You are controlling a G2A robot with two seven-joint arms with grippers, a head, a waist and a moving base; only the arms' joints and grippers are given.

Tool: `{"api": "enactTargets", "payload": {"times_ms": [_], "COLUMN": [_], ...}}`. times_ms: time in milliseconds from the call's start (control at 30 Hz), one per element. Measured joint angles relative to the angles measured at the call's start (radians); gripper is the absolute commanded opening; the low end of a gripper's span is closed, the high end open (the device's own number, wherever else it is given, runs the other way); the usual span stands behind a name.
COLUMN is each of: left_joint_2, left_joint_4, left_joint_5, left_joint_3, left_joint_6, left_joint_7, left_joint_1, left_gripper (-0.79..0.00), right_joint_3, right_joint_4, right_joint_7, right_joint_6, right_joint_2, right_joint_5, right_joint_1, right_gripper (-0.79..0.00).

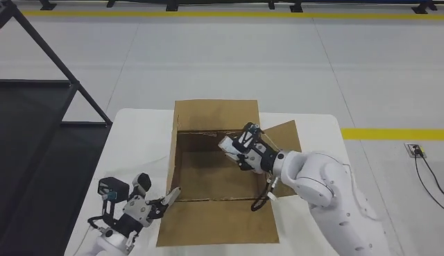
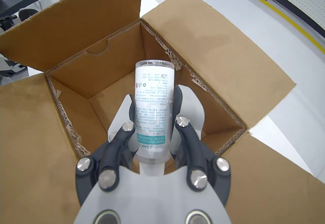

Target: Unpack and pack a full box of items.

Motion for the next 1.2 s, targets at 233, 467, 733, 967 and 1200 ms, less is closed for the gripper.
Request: {"api": "enactTargets", "payload": {"times_ms": [233,467,733,967,1200], "left_joint_2": [-0.003,-0.006,-0.007,-0.009,-0.012], "left_joint_4": [0.01,0.011,0.017,-0.005,-0.01], "left_joint_5": [-0.076,-0.155,-0.202,-0.202,-0.191], "left_joint_3": [-0.077,-0.169,-0.247,-0.258,-0.248], "left_joint_6": [-0.007,-0.015,-0.034,-0.054,-0.067], "left_joint_7": [0.06,0.094,0.084,0.068,0.052], "left_joint_1": [0.063,0.114,0.143,0.144,0.133], "left_gripper": [0.0,0.0,0.0,0.0,0.0], "right_joint_3": [-0.171,-0.309,-0.442,-0.495,-0.512], "right_joint_4": [0.192,0.439,0.674,0.827,0.9], "right_joint_7": [0.001,-0.05,-0.086,-0.077,-0.065], "right_joint_6": [0.054,0.05,0.084,0.074,0.056], "right_joint_2": [-0.05,-0.112,-0.193,-0.249,-0.279], "right_joint_5": [0.005,0.058,0.066,0.093,0.091], "right_joint_1": [0.158,0.286,0.376,0.43,0.458], "right_gripper": [-0.785,-0.785,-0.785,-0.696,-0.188]}}
